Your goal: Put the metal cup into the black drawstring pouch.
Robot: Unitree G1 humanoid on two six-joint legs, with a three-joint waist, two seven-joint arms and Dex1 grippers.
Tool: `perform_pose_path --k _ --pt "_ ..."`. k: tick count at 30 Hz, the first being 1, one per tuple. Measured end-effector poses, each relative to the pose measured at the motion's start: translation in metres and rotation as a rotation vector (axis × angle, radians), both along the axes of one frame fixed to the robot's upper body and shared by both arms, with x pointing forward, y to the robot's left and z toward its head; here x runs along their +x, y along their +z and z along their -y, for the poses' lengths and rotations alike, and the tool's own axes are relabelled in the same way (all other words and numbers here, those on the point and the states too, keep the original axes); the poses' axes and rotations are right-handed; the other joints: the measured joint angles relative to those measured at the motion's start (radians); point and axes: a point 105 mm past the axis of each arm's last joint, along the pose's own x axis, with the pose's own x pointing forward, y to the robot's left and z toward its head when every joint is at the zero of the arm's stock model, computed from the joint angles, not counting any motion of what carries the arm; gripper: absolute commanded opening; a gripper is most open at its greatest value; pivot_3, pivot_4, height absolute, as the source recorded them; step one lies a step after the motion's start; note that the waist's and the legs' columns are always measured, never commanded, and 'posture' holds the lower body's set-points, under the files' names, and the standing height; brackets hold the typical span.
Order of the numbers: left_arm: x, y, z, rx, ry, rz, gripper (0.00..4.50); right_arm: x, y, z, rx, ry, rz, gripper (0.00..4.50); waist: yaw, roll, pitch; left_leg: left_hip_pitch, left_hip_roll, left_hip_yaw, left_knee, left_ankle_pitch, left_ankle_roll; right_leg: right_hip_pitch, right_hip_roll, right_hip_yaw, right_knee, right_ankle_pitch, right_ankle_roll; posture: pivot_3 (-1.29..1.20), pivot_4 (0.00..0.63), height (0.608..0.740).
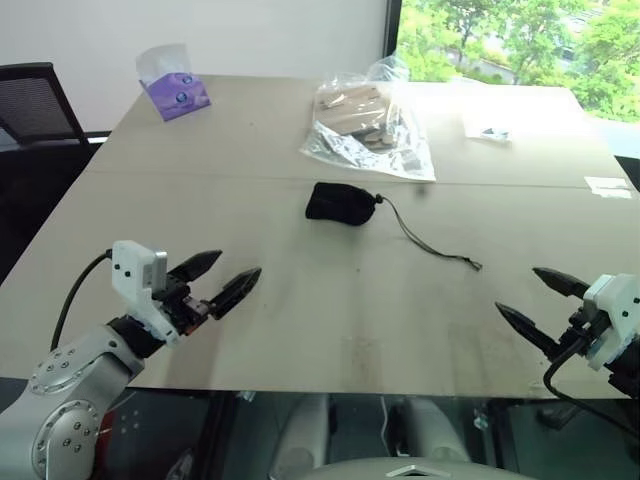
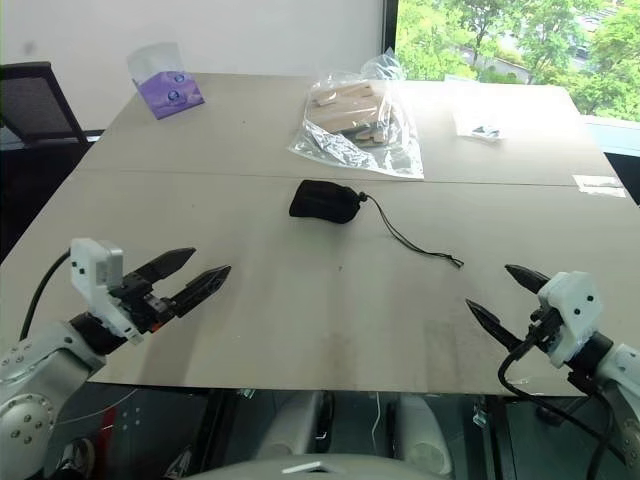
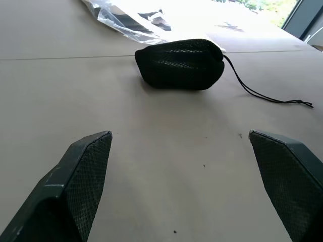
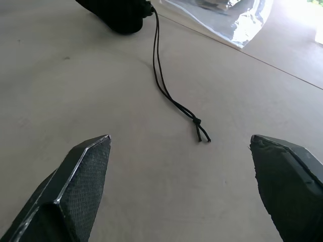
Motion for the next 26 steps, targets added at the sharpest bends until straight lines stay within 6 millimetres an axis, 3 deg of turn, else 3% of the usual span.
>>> perform_pose_path --k 17,26 --pt "-0.008 -0.011 0.01 -0.042 0.013 -0.045 4.5 -0.006 -0.002 -0.014 0.021 0.038 0.006 4.48 0.01 0.0 0.0 0.0 0.0 0.0 -0.005 0.0 0.0 0.0 0.0 0.0 -0.007 0.0 0.0 0.0 0.15 0.74" --pt "0.002 -0.004 0.014 -0.012 0.018 0.032 4.5 0.006 0.002 -0.026 0.071 0.051 0.03 4.48 0.011 0.0 0.0 0.0 0.0 0.0 -0.008 0.0 0.0 0.001 0.0 0.0 -0.011 0.0 0.0 0.0 0.15 0.74"
